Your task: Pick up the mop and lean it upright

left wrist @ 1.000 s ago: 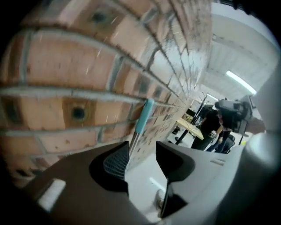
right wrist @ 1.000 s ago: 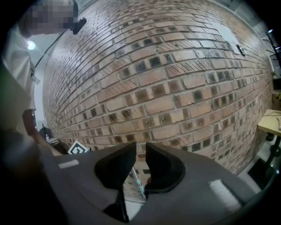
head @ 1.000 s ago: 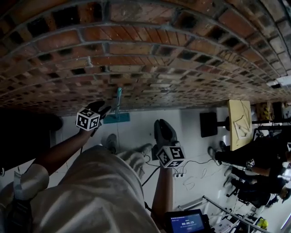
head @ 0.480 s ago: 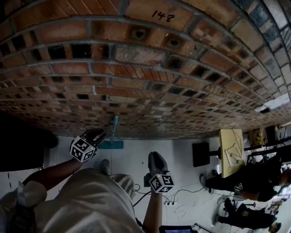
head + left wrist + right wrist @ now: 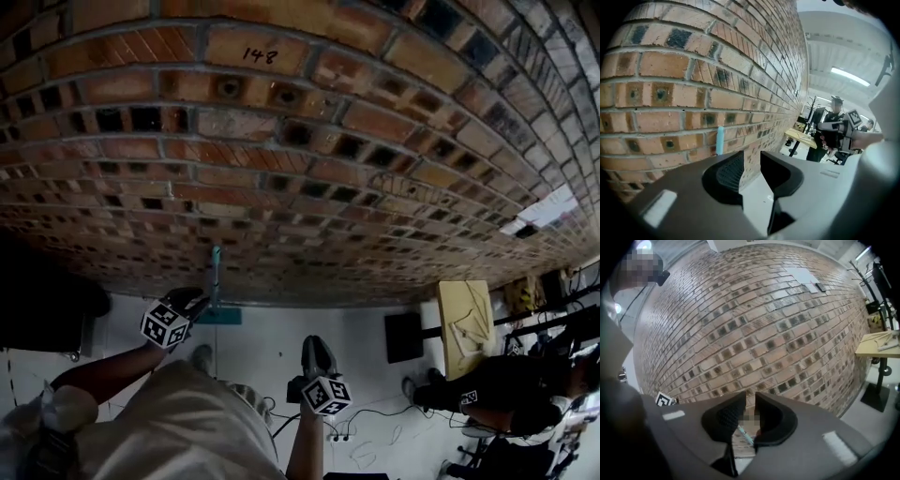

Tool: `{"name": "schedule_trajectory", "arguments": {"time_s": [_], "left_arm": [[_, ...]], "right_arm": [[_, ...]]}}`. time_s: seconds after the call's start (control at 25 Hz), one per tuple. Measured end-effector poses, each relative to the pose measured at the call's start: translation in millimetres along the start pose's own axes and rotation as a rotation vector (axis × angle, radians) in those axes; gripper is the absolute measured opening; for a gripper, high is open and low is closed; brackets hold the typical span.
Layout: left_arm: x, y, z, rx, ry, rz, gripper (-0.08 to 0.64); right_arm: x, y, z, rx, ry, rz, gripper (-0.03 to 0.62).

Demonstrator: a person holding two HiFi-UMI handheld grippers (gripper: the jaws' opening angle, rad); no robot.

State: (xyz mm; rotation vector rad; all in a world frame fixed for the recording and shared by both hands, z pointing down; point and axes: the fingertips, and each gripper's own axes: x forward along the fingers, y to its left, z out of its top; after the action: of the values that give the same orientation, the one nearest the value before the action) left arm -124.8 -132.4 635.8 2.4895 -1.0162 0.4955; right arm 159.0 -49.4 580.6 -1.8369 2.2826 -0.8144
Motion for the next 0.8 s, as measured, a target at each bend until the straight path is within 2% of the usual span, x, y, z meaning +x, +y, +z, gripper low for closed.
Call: {"name": "schedule_trajectory", "arguments": {"time_s": [0.16, 0.4, 0.48, 0.64, 0.8], "left_arm": [[-5, -34, -1, 0.025, 0.022, 0.002, 0.129], [0, -87, -18, -0.054, 0.055, 0.026, 0.130], [4, -112, -23, -0.051, 0.058, 0.014, 0.130], [12, -164, -23, -0.029, 0.045, -0.016, 0.138], [6, -203, -26, -0.031, 0.018, -0.016, 0.138]], "right_arm": [[-45, -40, 22, 0.000, -0.033, -0.043, 0.054], [-103, -76, 19, 0.010, -0.024, -0.059, 0.054], [-119, -75, 19, -0.010, -0.019, -0.015, 0.054], [-147, -47, 17, -0.120, 0.030, 0.156, 0.054], [-168, -39, 9, -0.196, 0.079, 0.192, 0.055]]}}
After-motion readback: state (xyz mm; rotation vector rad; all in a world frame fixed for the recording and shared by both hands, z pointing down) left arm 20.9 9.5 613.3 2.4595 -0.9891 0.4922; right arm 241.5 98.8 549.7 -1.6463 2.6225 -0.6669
